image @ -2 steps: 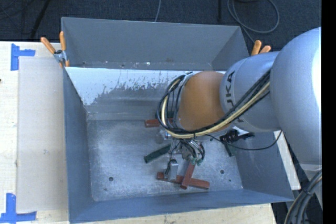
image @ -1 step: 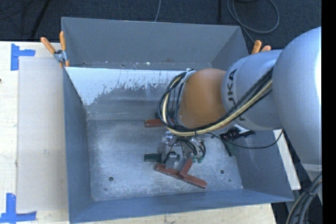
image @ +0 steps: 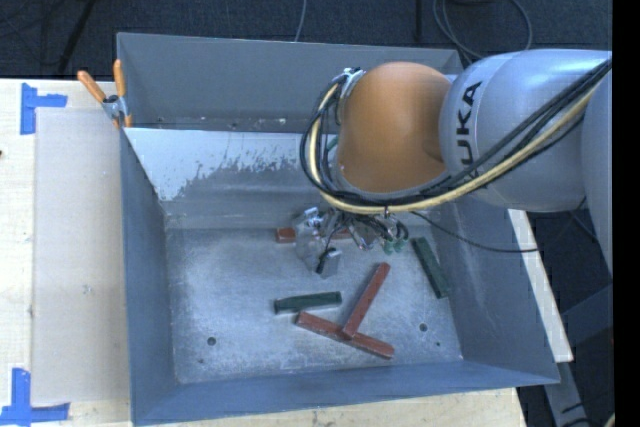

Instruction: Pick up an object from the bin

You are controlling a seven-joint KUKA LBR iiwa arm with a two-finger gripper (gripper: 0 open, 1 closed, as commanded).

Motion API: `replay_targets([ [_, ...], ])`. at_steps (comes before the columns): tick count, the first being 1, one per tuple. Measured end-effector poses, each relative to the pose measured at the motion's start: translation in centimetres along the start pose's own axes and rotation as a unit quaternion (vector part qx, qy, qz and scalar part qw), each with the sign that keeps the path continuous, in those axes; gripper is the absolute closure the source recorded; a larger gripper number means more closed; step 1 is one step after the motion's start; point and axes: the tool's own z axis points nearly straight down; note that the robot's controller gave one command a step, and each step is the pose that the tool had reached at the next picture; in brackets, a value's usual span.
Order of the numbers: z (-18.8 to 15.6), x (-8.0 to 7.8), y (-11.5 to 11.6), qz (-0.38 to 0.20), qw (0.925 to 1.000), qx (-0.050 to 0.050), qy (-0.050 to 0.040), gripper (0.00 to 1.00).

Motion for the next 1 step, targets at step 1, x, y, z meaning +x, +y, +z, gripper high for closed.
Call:
replay_targets([
  [1,0.17,0.13,-0.05,0.002,1.0,0.0,0.0018,0.0],
])
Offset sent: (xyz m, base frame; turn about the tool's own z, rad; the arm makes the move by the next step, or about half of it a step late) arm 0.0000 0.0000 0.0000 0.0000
